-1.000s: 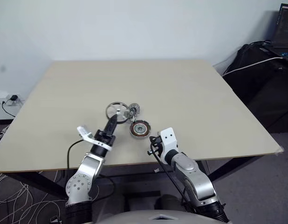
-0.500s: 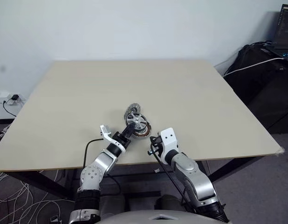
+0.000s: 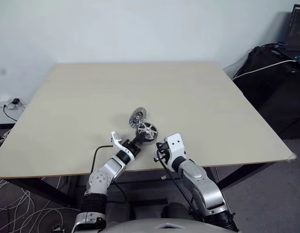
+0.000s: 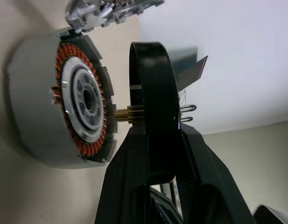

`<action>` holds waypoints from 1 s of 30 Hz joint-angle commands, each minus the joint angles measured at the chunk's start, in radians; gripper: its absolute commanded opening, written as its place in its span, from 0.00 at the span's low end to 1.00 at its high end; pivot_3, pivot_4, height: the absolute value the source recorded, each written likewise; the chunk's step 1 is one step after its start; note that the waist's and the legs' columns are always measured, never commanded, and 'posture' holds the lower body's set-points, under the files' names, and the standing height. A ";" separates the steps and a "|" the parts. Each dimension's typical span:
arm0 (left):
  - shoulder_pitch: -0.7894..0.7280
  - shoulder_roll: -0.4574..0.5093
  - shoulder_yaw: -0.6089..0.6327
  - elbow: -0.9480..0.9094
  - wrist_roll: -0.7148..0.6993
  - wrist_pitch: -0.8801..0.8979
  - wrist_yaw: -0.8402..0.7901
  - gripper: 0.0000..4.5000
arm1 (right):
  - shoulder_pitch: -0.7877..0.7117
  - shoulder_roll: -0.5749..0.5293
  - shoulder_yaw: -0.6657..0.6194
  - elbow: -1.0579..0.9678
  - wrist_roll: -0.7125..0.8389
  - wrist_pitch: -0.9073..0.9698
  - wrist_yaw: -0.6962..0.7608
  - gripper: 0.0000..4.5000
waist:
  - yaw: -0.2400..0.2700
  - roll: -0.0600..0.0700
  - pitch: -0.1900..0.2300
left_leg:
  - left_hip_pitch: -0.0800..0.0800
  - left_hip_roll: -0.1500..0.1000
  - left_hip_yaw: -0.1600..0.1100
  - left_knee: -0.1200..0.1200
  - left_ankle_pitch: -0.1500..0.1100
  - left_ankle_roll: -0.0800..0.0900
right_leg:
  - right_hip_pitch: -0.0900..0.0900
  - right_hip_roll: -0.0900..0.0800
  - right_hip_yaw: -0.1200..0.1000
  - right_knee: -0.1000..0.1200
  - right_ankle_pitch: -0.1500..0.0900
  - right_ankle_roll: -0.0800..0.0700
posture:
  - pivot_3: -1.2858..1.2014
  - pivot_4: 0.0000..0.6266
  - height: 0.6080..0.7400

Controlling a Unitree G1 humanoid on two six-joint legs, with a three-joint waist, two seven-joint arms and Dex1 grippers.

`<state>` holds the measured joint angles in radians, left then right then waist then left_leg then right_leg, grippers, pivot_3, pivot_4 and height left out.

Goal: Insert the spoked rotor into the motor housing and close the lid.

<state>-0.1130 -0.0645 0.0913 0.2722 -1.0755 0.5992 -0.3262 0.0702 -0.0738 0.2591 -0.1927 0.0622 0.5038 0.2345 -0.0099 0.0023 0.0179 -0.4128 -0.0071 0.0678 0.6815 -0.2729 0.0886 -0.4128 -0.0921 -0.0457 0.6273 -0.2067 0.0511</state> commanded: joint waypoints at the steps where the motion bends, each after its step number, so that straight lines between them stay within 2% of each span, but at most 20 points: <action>1: -0.067 -0.131 0.005 0.000 0.006 -0.027 -0.004 0.10 | -0.007 0.003 -0.001 -0.037 0.000 -0.019 -0.003 0.00 | 0.000 0.000 0.000 | 0.000 0.000 0.000 0.000 0.000 0.000 | 0.000 0.000 0.000 0.000 0.000 0.000 | 0.52 0.00 1.00; 14: -0.113 -0.143 0.010 0.065 0.039 -0.040 0.009 0.10 | -0.009 0.003 -0.002 -0.037 -0.002 -0.019 -0.006 0.00 | 0.000 0.000 0.000 | 0.000 -0.001 0.000 0.000 0.000 0.000 | 0.000 0.001 0.000 0.000 0.000 0.000 | 0.52 0.00 1.00; 30: -0.095 -0.137 0.017 0.069 0.072 0.017 0.085 0.10 | -0.012 0.007 -0.004 -0.033 -0.002 -0.021 -0.007 0.00 | 0.000 0.000 0.000 | 0.000 0.000 0.000 0.000 0.000 0.000 | 0.000 0.001 0.000 0.000 0.000 0.000 | 0.52 0.00 1.00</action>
<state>-0.2263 -0.0767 0.1187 0.3582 -0.9995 0.6046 -0.2422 0.0702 -0.0728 0.2588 -0.1927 0.0590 0.5035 0.2324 -0.0096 0.0021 0.0179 -0.4132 -0.0076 0.0676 0.6816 -0.2729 0.0887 -0.4128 -0.0907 -0.0457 0.6272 -0.2066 0.0513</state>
